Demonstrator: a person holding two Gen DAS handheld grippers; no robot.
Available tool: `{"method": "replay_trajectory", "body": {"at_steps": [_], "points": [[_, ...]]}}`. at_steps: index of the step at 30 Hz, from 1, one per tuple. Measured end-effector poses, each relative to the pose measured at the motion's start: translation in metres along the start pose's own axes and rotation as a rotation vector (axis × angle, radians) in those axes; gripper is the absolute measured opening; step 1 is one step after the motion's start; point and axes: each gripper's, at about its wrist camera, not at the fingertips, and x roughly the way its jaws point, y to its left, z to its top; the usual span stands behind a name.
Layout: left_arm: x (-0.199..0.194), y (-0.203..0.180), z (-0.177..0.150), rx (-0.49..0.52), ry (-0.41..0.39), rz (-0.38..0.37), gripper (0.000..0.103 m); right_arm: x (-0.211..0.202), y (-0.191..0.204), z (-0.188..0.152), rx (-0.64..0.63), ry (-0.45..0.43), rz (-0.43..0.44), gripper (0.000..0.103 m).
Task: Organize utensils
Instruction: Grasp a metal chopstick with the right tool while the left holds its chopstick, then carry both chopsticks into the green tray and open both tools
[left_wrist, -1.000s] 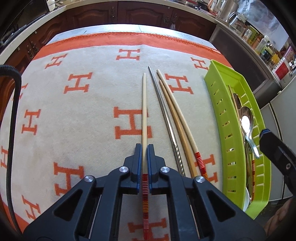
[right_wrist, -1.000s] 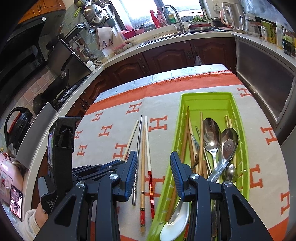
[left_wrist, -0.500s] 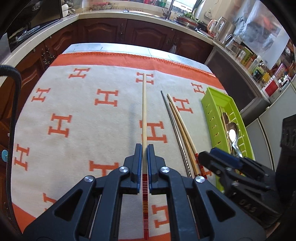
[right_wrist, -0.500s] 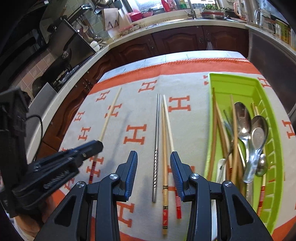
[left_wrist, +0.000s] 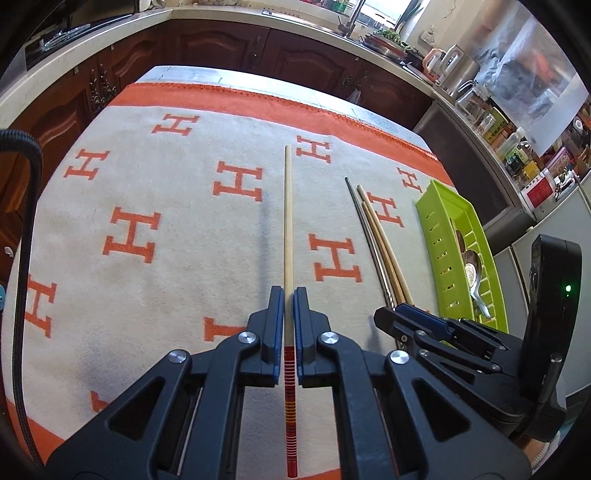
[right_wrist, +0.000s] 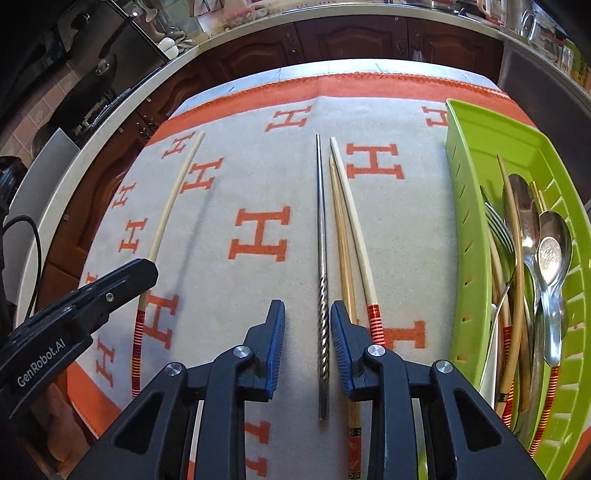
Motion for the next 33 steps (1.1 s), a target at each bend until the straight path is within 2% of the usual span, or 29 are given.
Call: {"method": "replay_trajectory", "body": {"at_steps": [10,16,19,20,27,33], "points": [[0.006,0.012,0.001,-0.025,0.012,-0.026,0.003,0.016,0.015,0.022,-0.038,0.030,-0.095,0.027],[0.009,0.016,0.000,-0.033,0.018,-0.031,0.003,0.025,0.023,0.038,-0.097,0.027,-0.165,0.022],[0.009,0.015,-0.002,-0.030,0.020,-0.035,0.003,0.027,0.024,0.041,-0.117,0.016,-0.191,0.005],[0.008,0.014,-0.002,-0.028,0.019,-0.036,0.003,0.027,0.024,0.042,-0.122,0.012,-0.196,0.006],[-0.006,0.003,-0.003,-0.014,0.007,-0.045,0.003,0.010,0.000,0.039,-0.001,0.004,-0.066,0.005],[-0.015,-0.029,-0.002,0.018,0.027,-0.101,0.003,-0.041,-0.022,0.027,0.070,-0.064,0.038,0.005]]}}
